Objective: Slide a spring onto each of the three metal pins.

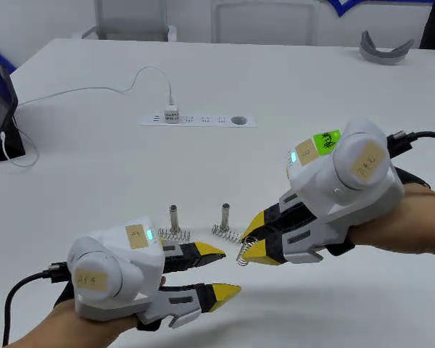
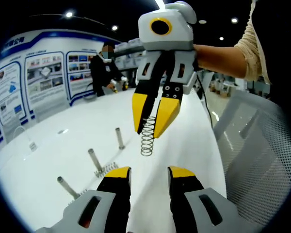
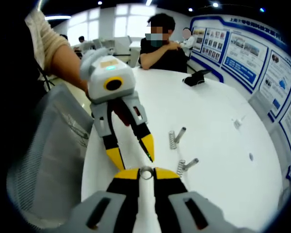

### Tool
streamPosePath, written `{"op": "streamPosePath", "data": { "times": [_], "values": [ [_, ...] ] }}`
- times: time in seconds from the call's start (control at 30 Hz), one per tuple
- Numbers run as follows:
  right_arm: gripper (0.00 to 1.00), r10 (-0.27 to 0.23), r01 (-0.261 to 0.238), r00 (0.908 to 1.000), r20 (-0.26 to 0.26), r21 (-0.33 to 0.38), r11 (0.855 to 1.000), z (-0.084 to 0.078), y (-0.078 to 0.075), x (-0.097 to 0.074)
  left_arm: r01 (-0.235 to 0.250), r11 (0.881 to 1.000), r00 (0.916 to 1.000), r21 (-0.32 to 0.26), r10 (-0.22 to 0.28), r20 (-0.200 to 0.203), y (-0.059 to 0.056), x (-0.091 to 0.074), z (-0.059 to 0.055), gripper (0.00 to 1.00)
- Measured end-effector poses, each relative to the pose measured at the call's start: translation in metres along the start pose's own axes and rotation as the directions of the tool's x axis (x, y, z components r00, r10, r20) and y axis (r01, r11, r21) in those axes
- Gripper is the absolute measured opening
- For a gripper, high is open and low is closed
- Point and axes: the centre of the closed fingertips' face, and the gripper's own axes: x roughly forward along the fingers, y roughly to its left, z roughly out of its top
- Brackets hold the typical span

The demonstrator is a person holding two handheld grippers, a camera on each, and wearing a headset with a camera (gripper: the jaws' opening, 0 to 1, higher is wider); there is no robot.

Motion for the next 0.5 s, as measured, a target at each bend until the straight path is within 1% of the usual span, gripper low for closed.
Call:
{"op": "streamPosePath", "data": {
  "times": [0.17, 0.37, 0.43, 0.5],
  "values": [
    [0.12, -0.023, 0.023, 0.9997, -0.003, 0.016, 1.000, -0.004, -0.008, -0.007, -0.019, 0.999, 0.9998, -0.025, 0.019, -0.004, 0.004, -0.008, -0.005, 0.38],
    [0.12, -0.059, 0.059, 0.9982, -0.003, 0.039, 0.997, -0.008, -0.020, -0.015, -0.052, 0.997, 0.9986, -0.061, 0.052, -0.004, 0.011, -0.019, -0.009, 0.45],
    [0.12, -0.071, 0.071, 0.9974, -0.011, 0.046, 0.996, -0.011, -0.024, -0.018, -0.069, 0.995, 0.9976, -0.067, 0.068, -0.008, 0.015, -0.023, -0.011, 0.49],
    [0.12, -0.079, 0.079, 0.9968, -0.013, 0.050, 0.996, -0.012, -0.027, -0.020, -0.078, 0.994, 0.9970, -0.072, 0.077, -0.008, 0.017, -0.026, -0.012, 0.50]
  ]
}}
